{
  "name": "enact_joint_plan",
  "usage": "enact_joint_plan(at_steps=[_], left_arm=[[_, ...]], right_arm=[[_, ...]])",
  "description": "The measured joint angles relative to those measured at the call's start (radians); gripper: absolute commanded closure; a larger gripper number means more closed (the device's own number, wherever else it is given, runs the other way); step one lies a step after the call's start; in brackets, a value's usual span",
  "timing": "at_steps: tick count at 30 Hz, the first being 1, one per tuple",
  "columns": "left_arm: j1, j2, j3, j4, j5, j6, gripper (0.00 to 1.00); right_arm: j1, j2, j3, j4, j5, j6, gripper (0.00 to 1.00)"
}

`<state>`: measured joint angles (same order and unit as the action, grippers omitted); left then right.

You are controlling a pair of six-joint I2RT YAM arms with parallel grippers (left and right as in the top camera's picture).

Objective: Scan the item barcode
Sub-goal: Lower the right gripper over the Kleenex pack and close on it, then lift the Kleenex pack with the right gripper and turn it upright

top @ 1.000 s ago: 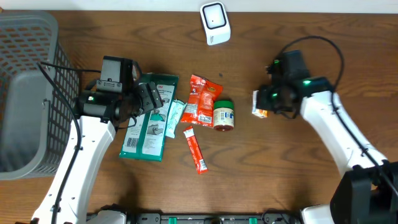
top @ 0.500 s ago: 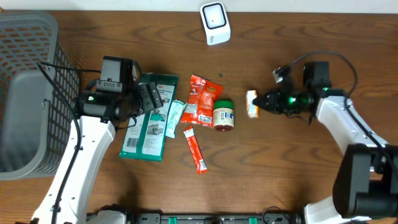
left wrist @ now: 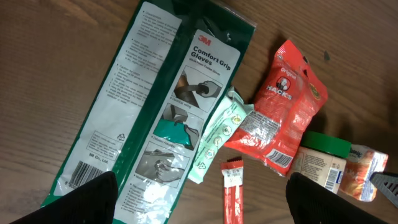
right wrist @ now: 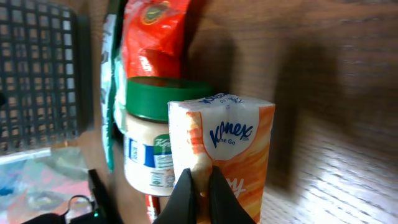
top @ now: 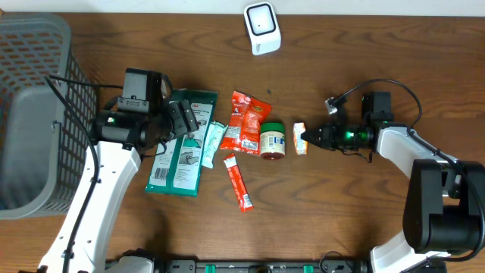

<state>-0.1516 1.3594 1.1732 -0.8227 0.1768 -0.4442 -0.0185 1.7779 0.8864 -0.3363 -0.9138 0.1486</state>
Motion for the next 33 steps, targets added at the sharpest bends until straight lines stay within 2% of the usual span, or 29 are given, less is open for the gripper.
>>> enact_joint_plan(at_steps=[17, 29, 33], left_arm=[[0.000, 0.000, 0.000, 0.000, 0.000, 0.000, 0.13], [0.000, 0.000, 0.000, 0.000, 0.000, 0.000, 0.13], [0.000, 0.000, 0.000, 0.000, 0.000, 0.000, 0.13]], right_arm=[[0.000, 0.000, 0.000, -0.041, 0.131, -0.001, 0.85], [0.000, 0.000, 0.002, -0.072, 0.216, -0.002, 0.61], [0.000, -0.003, 0.026, -0.140, 0.234, -0.006, 0.59]])
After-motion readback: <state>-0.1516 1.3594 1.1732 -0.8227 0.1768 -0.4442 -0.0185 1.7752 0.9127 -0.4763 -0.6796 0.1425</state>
